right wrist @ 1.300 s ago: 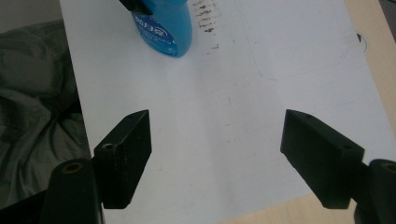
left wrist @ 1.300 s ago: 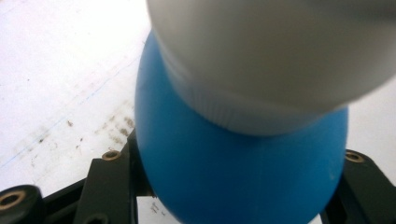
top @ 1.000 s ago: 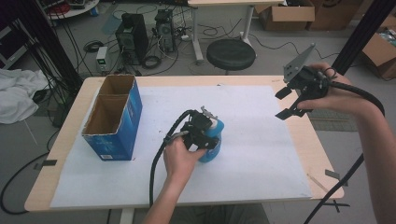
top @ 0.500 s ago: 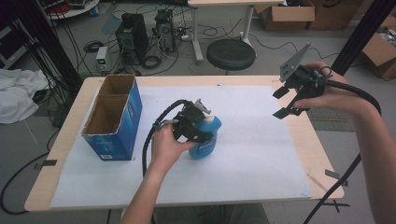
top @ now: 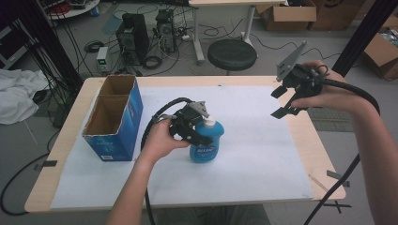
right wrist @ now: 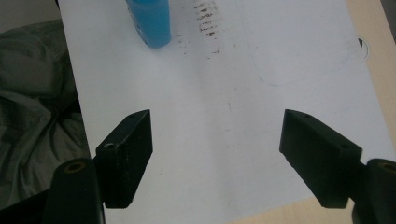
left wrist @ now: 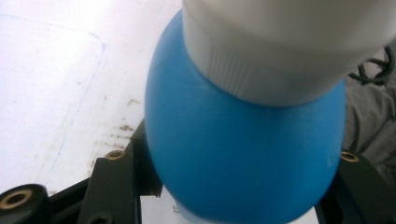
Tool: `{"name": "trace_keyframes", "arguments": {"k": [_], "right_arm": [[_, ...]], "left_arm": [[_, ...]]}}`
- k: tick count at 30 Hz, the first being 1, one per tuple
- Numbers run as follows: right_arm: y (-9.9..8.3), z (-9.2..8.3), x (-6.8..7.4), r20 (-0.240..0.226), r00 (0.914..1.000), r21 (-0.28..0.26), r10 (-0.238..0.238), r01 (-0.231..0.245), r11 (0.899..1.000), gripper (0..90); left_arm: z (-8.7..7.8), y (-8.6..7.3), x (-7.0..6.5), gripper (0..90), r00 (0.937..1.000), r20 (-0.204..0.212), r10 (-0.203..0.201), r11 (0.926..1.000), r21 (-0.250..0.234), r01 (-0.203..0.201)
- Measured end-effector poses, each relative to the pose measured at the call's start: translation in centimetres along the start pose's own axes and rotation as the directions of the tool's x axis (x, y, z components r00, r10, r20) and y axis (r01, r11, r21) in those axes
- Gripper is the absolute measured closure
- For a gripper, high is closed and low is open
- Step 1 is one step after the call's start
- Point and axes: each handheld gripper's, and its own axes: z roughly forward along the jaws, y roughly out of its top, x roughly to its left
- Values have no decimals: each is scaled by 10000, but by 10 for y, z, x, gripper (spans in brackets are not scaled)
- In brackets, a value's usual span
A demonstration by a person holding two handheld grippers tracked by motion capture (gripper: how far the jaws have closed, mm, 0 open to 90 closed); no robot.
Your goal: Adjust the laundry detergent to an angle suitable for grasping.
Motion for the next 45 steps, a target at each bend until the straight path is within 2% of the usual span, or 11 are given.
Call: {"name": "trace_keyframes", "arguments": {"k": [9,13,17,22,28,36,39,40,42,44,45], "right_arm": [[0,0,2,2,10000,78,-34,34,10000,262],[-1,0,1,5,10000,62,6,-6,10000,262],[-1,0,1,4,10000,83,1,-1,10000,262],[0,1,1,-16,10000,86,-17,17,10000,262],[3,1,3,-77,10000,94,-58,59,9999,262],[5,0,5,-86,9999,29,-129,129,9999,261],[6,-1,5,-89,9999,22,-146,146,9999,260],[6,-1,5,-89,9999,22,-146,146,9999,260],[6,-1,5,-90,9998,35,-159,160,9999,259],[6,-1,4,-88,9998,12,-167,167,9999,259],[6,-1,4,-88,9998,12,-167,167,9999,259]], "left_arm": [[10,-5,6,448,9968,550,573,9982,150,-582],[10,-7,6,447,9955,624,707,9972,215,-722],[9,-8,6,441,9951,638,758,9966,260,-776],[5,-13,7,433,9973,528,512,9961,697,-548],[5,-10,3,407,9975,296,639,9907,1187,-669],[-7,-10,-2,262,9985,-326,429,9877,1521,-375],[-19,-13,-3,218,9972,-737,114,9858,1680,11],[-19,-13,-3,204,9972,-737,114,9858,1680,11],[-28,-16,-2,183,9955,-939,-92,9829,1822,263],[-37,-18,1,173,9926,-1142,-400,9749,2134,638],[-41,-20,1,173,9909,-1260,-480,9682,2379,771]]}}
